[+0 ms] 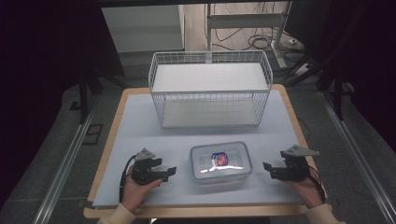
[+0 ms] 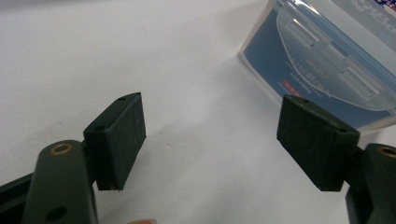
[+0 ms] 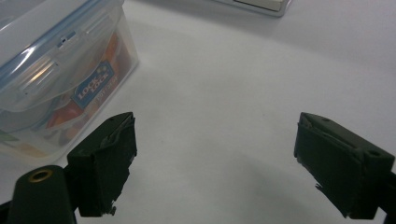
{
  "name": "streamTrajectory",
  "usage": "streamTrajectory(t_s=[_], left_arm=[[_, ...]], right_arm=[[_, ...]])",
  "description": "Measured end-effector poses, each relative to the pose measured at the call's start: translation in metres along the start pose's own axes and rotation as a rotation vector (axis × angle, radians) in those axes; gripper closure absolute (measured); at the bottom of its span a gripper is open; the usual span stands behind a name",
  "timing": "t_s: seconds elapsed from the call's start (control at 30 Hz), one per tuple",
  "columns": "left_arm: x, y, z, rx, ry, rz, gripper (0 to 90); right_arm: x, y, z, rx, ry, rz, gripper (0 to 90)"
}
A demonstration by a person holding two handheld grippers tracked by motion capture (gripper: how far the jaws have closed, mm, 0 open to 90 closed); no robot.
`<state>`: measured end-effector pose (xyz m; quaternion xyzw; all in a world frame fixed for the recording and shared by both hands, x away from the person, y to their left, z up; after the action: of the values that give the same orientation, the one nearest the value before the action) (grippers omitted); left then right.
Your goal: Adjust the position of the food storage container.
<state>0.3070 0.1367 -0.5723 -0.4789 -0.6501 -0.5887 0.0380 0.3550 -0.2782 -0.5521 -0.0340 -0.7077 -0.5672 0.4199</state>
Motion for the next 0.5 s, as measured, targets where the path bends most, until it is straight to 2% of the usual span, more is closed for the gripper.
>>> streamTrajectory(t_s=[0.23, 0.33, 0.37, 0.43, 0.5], left_arm=[[0.008, 0.005, -0.002, 0.020, -0.017, -0.023, 24.1], [0.012, 0.009, -0.006, 0.009, -0.035, -0.037, 27.7], [0.013, 0.010, -0.009, -0.006, -0.048, -0.037, 30.9], [0.015, 0.012, -0.012, -0.031, -0.068, -0.031, 44.0], [0.018, 0.015, -0.015, -0.058, -0.071, -0.028, 56.1]], right_arm=[[0.001, 0.003, 0.001, -0.003, -0.003, -0.015, 13.9], [0.000, 0.002, -0.001, -0.003, -0.005, -0.011, 14.0], [0.000, 0.002, -0.002, -0.004, -0.005, -0.009, 14.0], [-0.001, 0.001, -0.002, -0.002, -0.004, -0.006, 14.1], [-0.001, 0.002, -0.001, -0.003, -0.001, -0.006, 14.0]])
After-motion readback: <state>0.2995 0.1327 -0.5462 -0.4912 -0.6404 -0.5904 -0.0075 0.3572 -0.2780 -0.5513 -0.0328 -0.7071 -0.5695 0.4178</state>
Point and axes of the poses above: each handheld gripper's, and its own axes: x roughly backward along the jaws, y roughly out of its top, z roughly to its left, the point moved 7 cm from there along -x, roughly forward along the jaws
